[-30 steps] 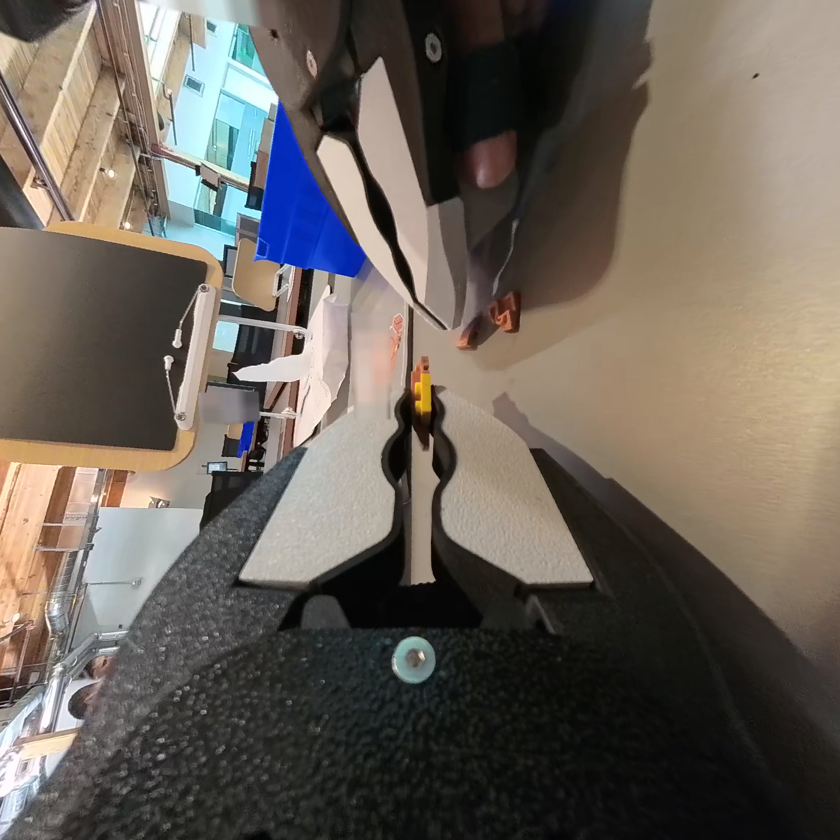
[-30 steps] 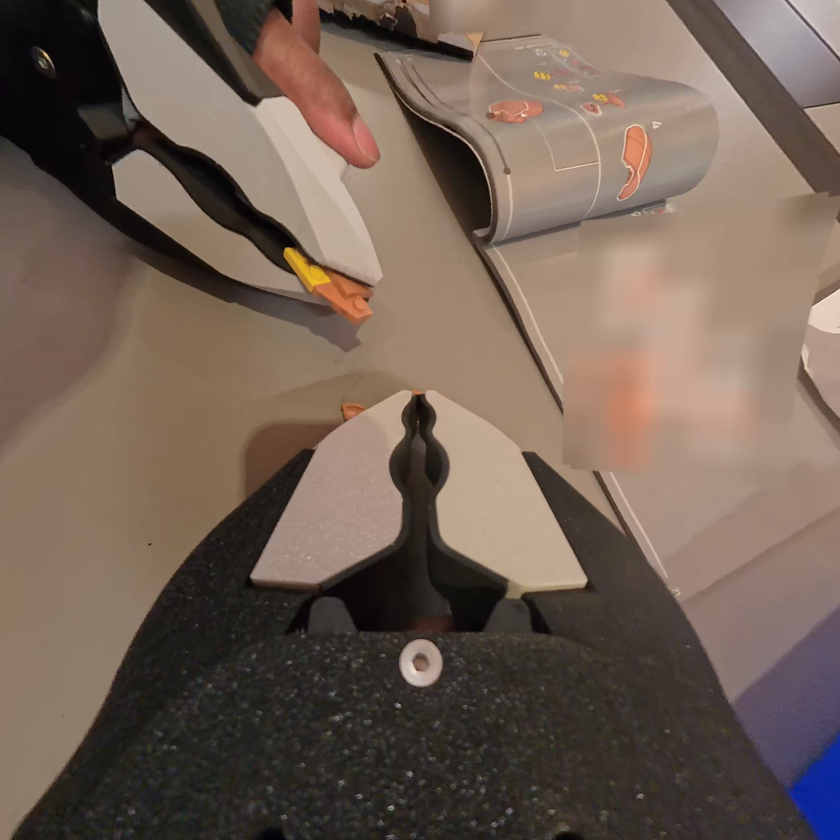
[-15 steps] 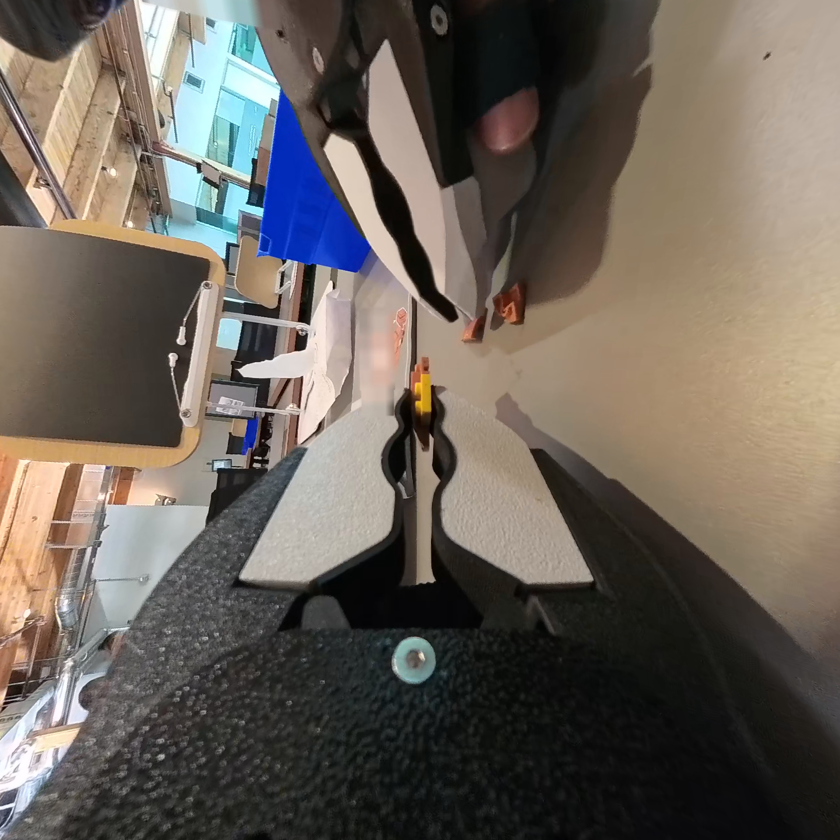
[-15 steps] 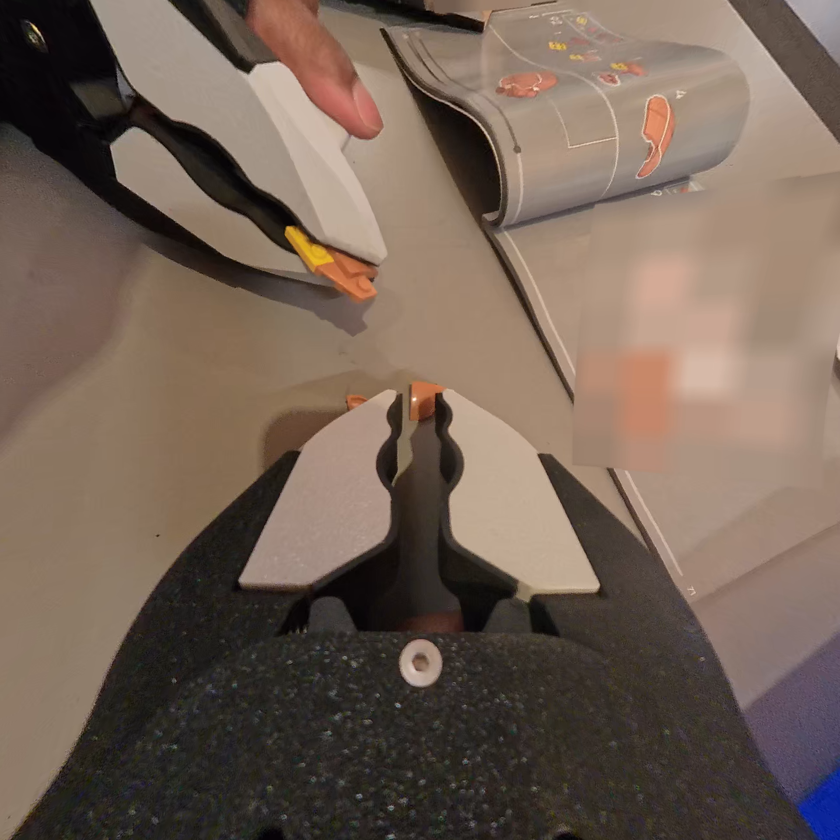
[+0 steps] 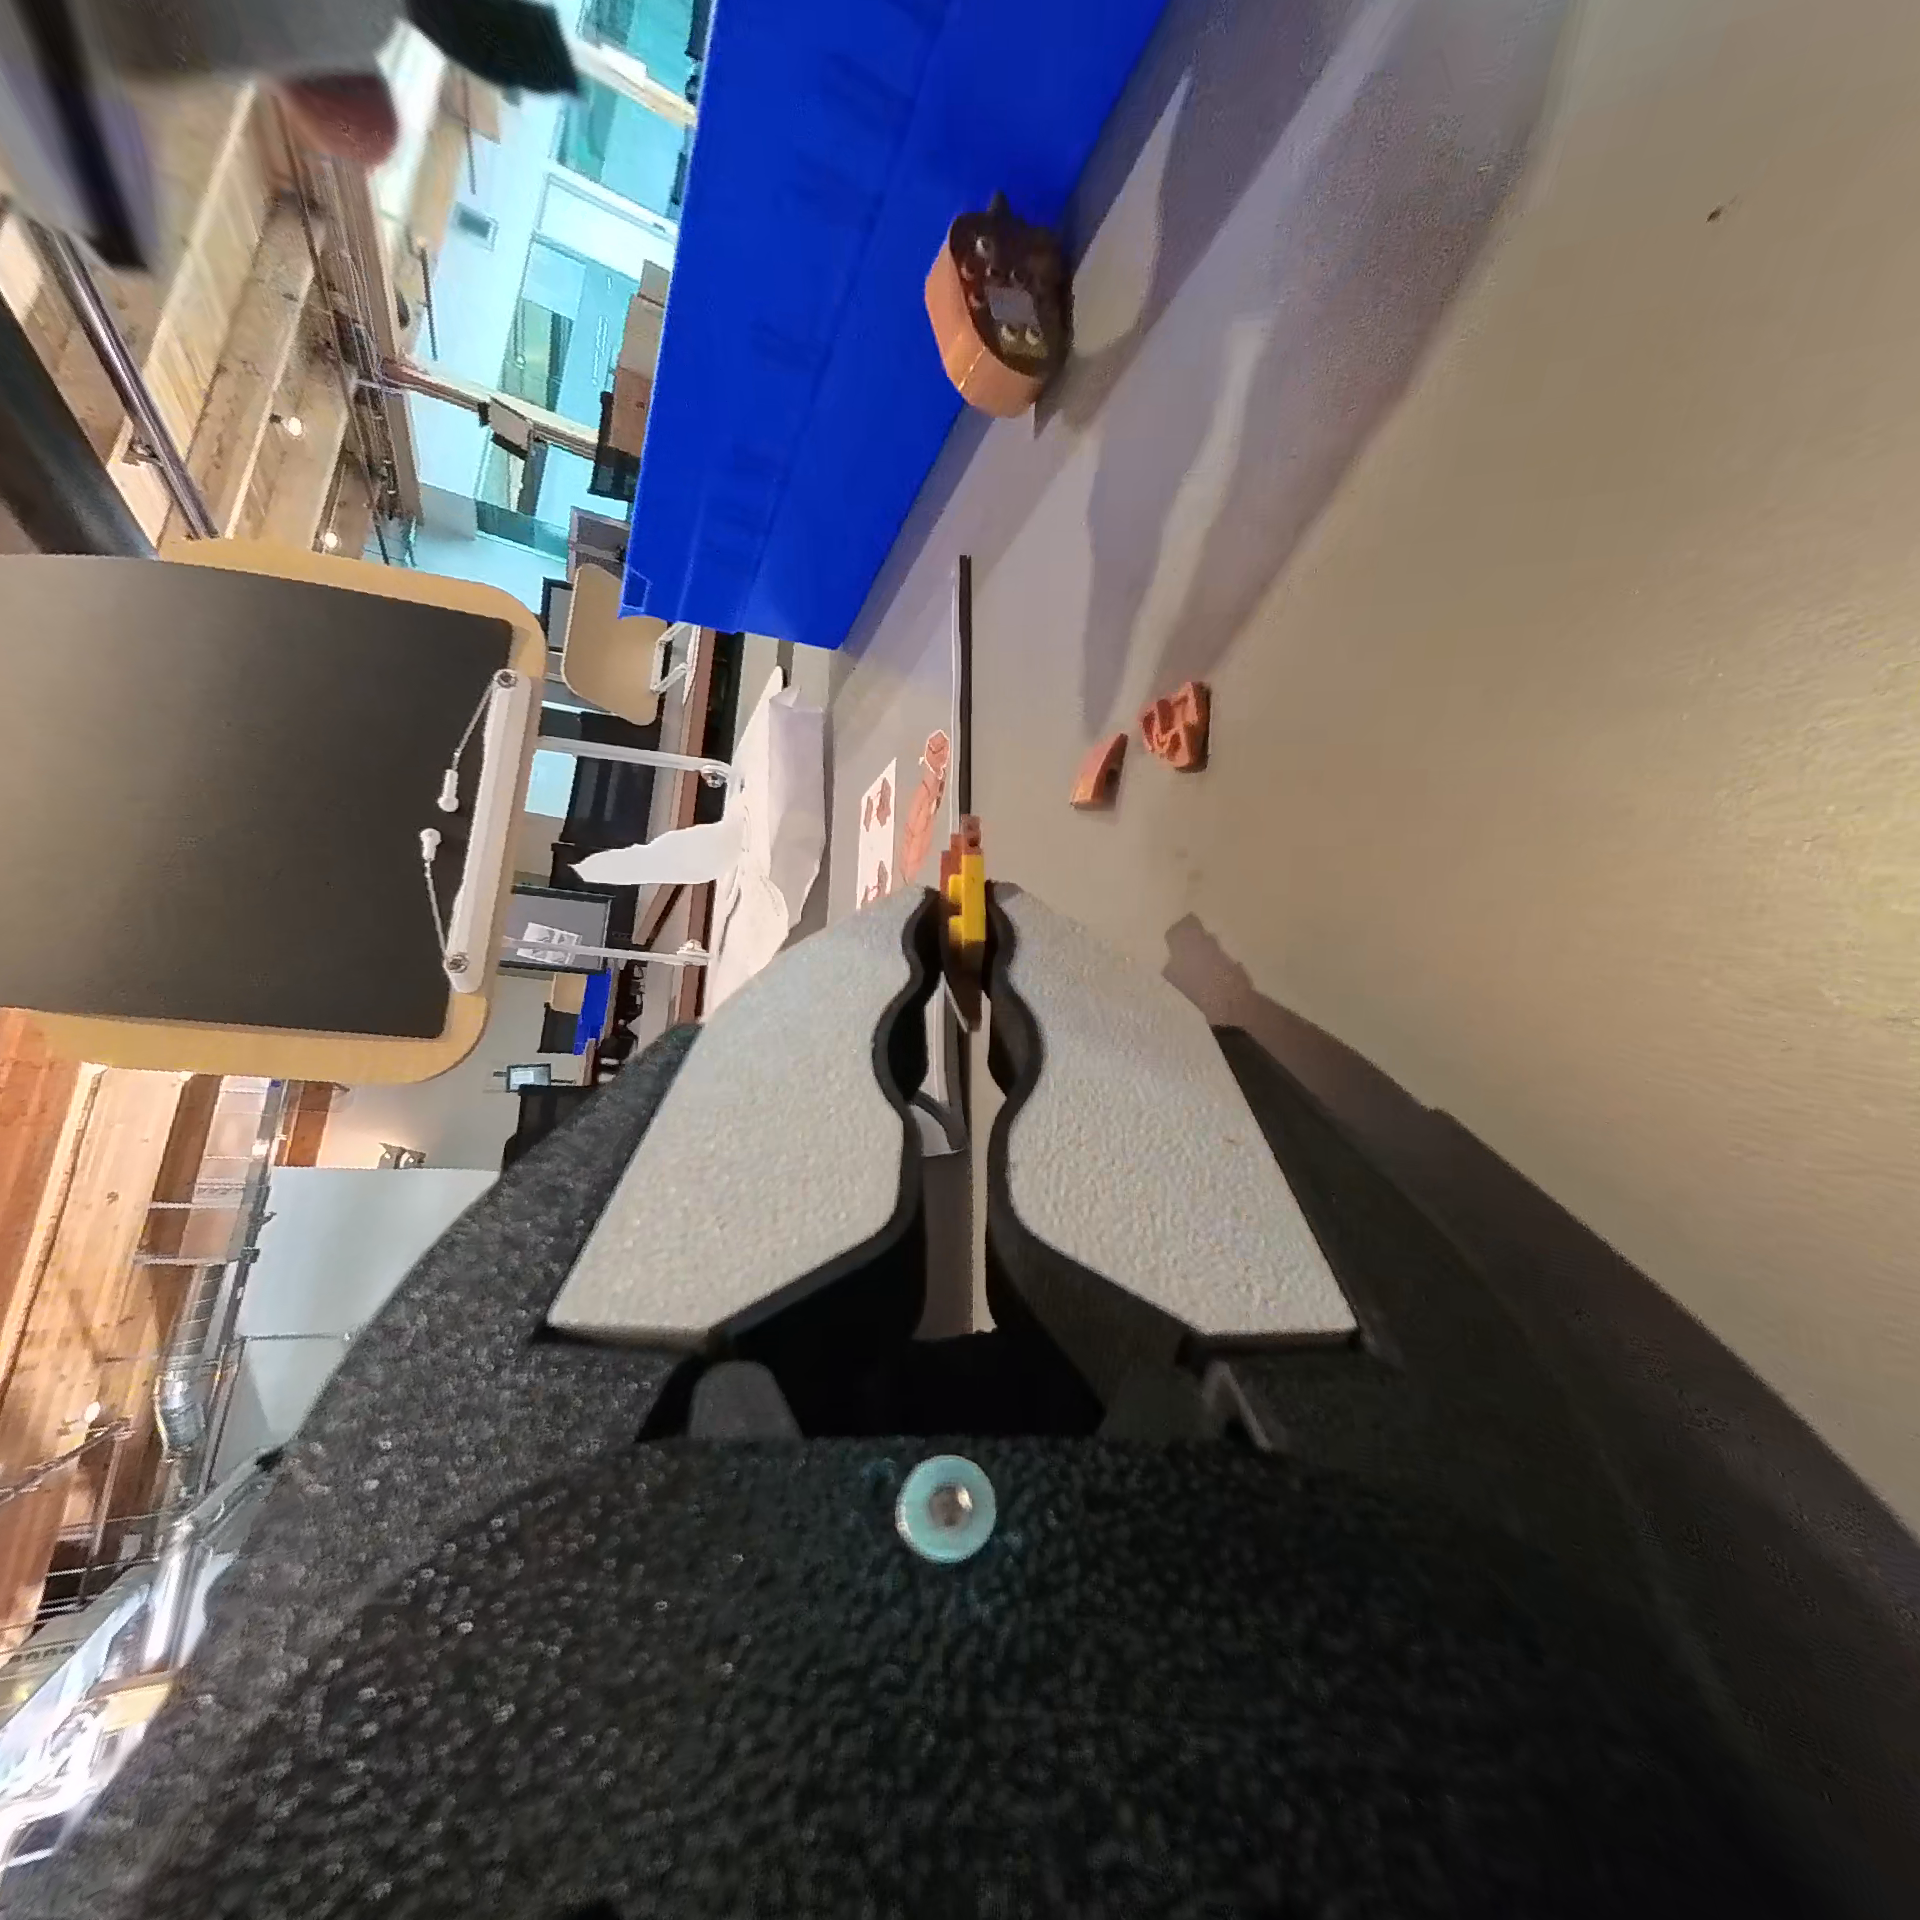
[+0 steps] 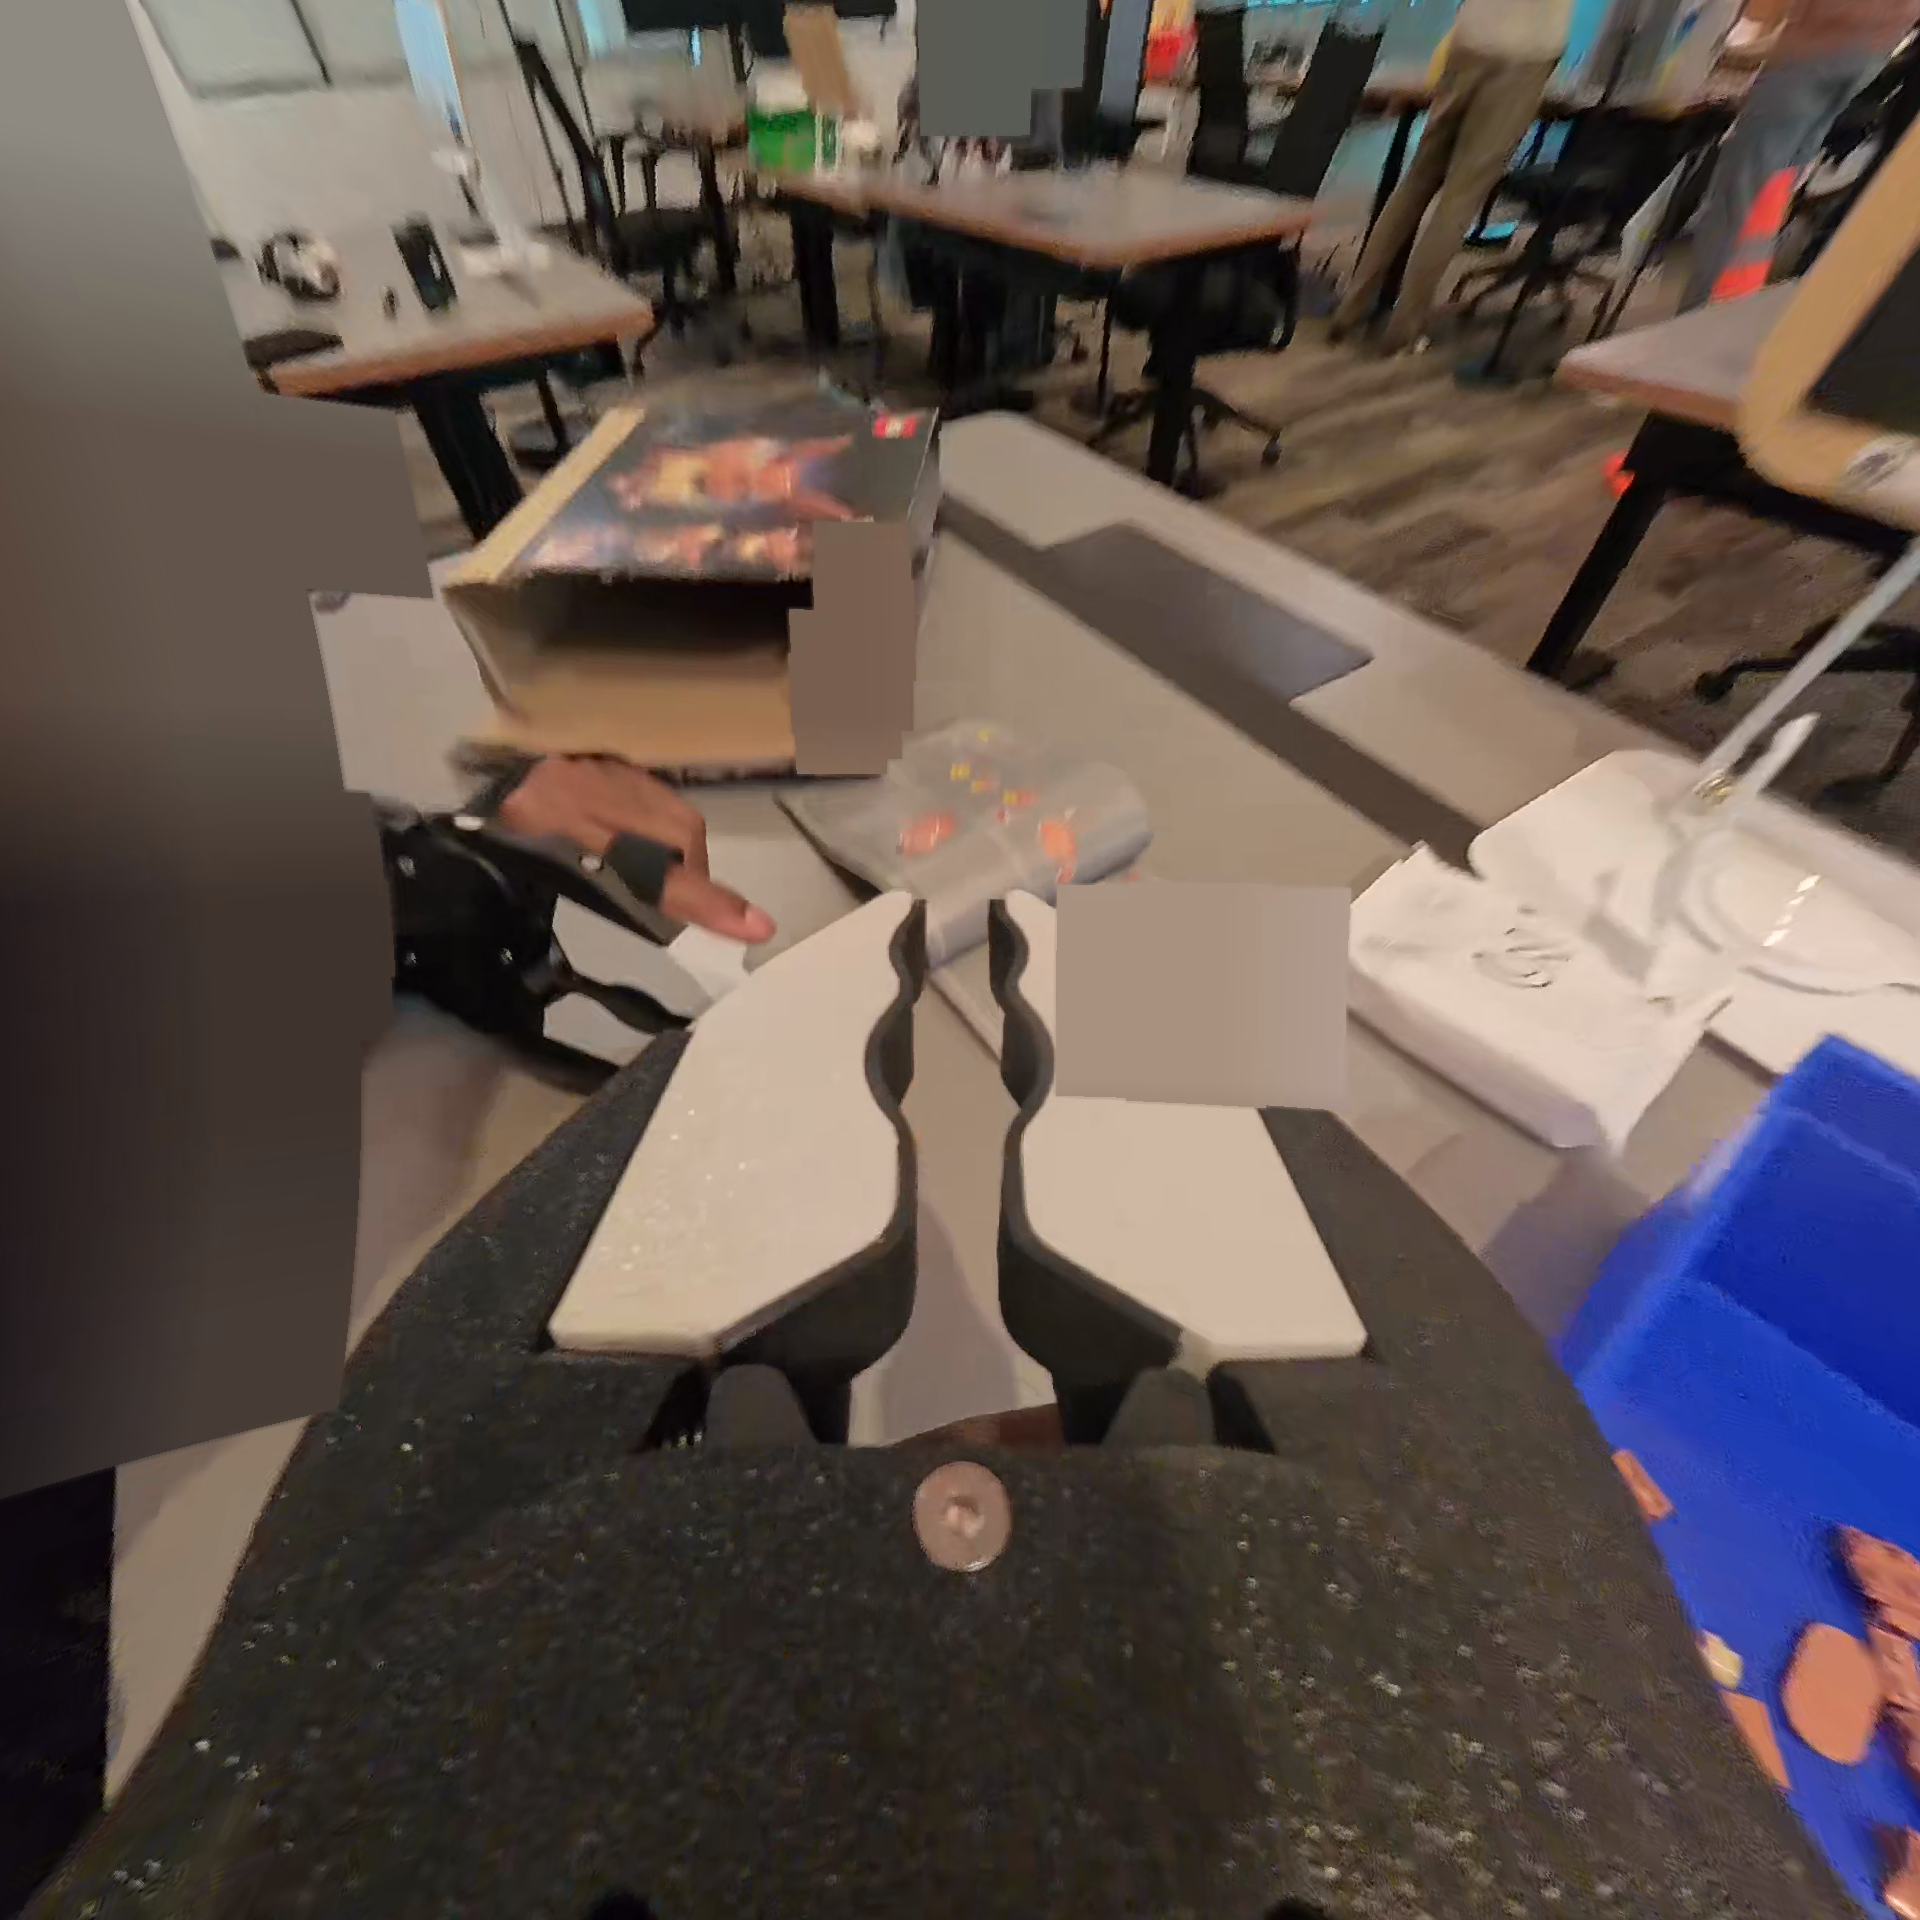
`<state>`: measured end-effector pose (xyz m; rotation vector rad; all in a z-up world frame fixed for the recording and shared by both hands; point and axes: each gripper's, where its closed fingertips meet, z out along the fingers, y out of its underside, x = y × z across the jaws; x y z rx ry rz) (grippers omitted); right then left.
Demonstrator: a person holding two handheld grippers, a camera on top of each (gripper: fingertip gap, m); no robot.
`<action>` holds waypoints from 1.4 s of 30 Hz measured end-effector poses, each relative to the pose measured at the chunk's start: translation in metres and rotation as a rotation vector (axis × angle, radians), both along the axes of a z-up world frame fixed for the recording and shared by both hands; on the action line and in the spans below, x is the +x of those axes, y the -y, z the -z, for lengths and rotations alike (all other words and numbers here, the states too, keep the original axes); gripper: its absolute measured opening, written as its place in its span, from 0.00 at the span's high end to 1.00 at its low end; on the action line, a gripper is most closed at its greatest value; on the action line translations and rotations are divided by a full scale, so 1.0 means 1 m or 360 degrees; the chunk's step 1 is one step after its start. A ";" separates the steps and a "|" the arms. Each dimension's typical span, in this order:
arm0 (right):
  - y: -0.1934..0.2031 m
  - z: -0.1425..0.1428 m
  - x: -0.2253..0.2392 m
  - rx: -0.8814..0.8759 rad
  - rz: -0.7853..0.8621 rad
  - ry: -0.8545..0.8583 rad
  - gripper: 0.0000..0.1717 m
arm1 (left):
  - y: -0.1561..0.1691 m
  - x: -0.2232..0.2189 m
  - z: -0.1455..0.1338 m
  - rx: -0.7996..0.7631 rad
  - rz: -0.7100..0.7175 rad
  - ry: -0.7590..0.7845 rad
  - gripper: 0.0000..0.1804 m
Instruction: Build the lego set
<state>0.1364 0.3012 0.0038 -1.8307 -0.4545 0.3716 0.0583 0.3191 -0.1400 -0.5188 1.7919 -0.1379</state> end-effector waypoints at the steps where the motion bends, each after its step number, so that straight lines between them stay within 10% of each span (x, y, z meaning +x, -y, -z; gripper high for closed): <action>1: 0.002 -0.008 0.006 0.0038 0.0034 0.0010 0.94 | 0.000 0.000 -0.001 0.0001 0.0002 0.0004 0.97; 8: 0.002 0.006 0.011 -0.0004 0.0065 0.0115 0.94 | -0.002 -0.001 -0.003 0.0002 -0.0003 0.0017 0.97; 17: -0.013 0.099 -0.023 -0.0213 -0.0021 0.0647 0.90 | -0.003 -0.002 0.002 0.0013 0.0014 -0.0015 0.97; 26: -0.014 0.152 -0.046 -0.0509 -0.0192 0.0487 0.90 | 0.000 -0.003 0.004 0.0036 0.0034 -0.0036 0.97; 42: -0.015 0.186 -0.044 -0.0636 -0.0282 0.0670 0.93 | 0.002 -0.005 0.005 0.0033 0.0040 -0.0045 0.97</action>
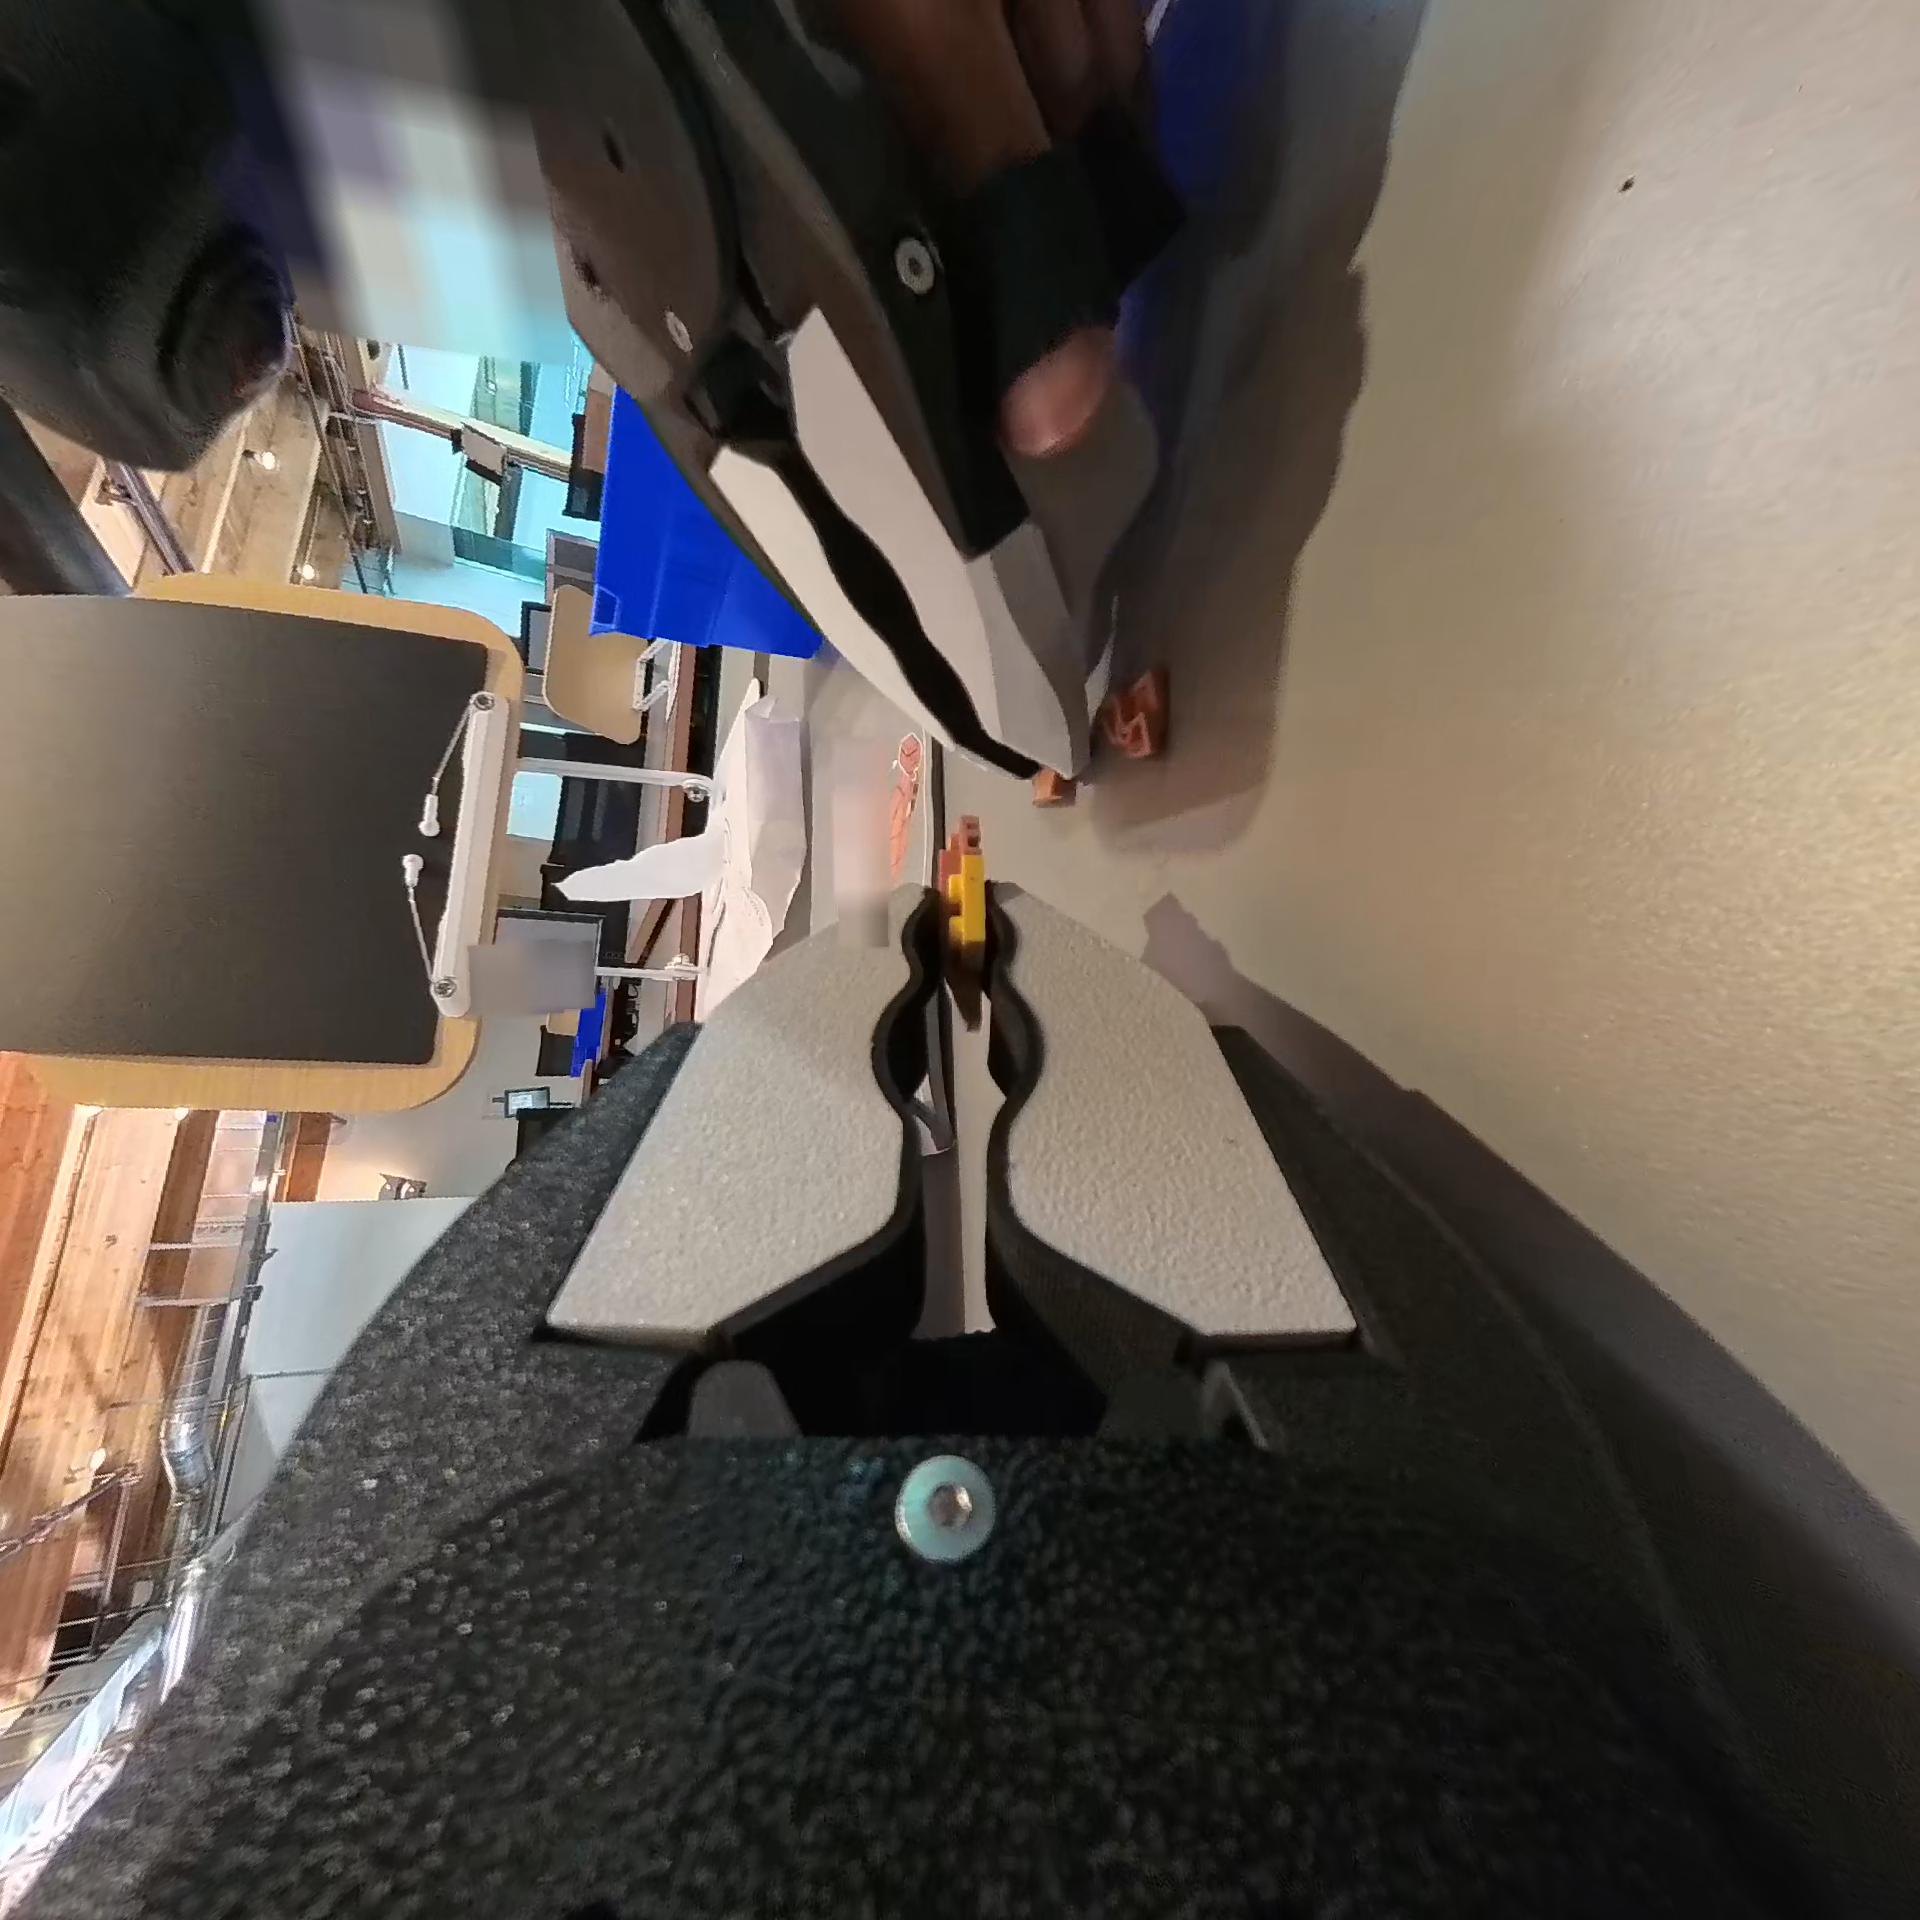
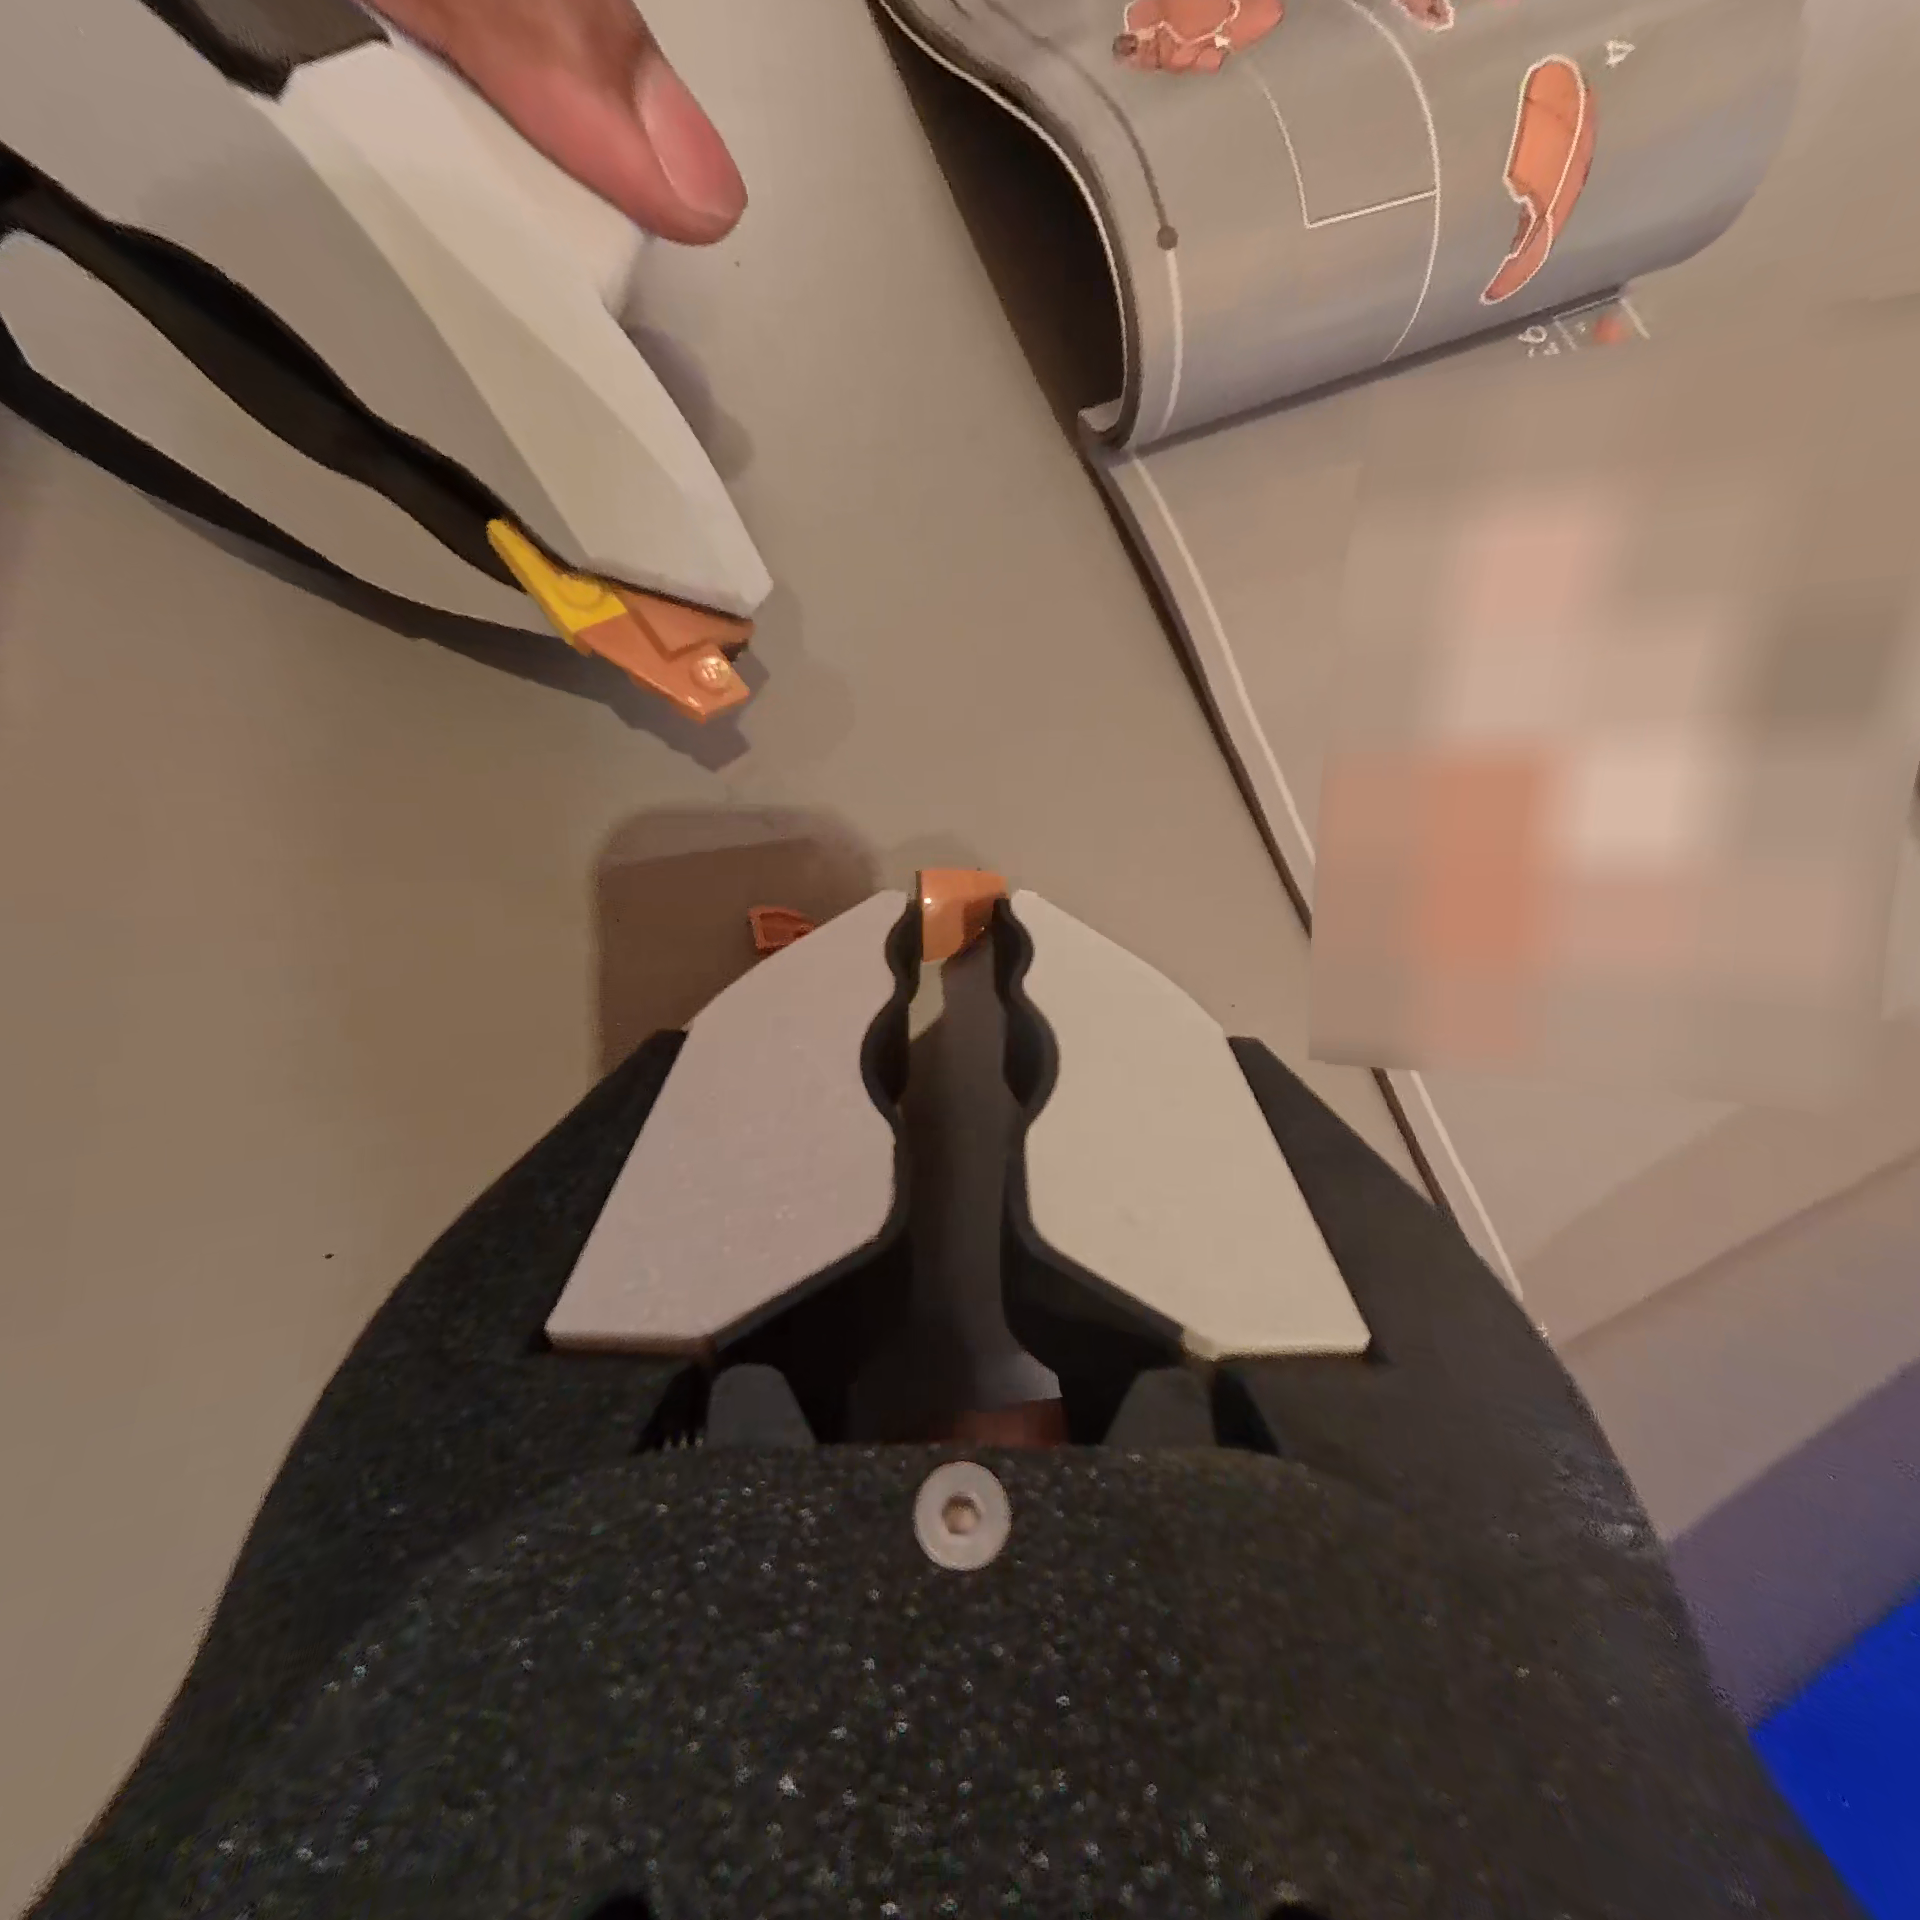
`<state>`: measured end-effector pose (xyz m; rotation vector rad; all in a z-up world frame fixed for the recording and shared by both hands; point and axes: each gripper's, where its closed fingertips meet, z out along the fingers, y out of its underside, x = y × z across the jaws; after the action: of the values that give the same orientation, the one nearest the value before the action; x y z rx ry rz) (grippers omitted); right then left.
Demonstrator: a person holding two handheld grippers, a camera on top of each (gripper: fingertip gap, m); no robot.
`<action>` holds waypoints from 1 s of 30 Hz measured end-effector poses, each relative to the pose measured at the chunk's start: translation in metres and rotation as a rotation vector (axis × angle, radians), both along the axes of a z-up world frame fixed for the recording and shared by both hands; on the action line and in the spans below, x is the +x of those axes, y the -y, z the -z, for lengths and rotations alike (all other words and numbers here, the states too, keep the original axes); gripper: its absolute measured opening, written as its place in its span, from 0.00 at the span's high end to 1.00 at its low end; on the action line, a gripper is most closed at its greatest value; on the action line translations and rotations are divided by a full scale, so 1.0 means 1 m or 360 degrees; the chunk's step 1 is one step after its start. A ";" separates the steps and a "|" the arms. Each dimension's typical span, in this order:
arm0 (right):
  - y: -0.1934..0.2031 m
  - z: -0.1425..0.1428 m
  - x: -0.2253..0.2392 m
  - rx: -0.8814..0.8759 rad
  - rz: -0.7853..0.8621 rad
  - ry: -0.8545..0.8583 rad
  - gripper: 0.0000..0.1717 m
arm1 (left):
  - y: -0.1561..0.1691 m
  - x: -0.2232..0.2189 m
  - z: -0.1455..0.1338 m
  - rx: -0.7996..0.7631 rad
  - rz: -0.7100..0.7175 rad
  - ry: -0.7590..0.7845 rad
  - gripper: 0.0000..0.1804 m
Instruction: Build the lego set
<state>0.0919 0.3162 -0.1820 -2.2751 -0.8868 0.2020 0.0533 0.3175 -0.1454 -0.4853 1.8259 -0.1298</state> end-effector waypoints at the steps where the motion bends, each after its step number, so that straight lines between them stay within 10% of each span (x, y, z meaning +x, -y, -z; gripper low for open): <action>1: 0.000 0.000 0.000 -0.0001 -0.0008 0.0009 0.93 | 0.000 0.000 0.000 -0.0001 0.0000 0.0002 0.97; 30: 0.002 -0.002 -0.003 0.0006 -0.0068 -0.0034 0.96 | 0.003 0.001 0.003 -0.0036 0.0004 -0.0005 0.97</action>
<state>0.0891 0.3138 -0.1798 -2.2478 -0.9248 0.2433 0.0539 0.3140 -0.1480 -0.4993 1.8298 -0.1515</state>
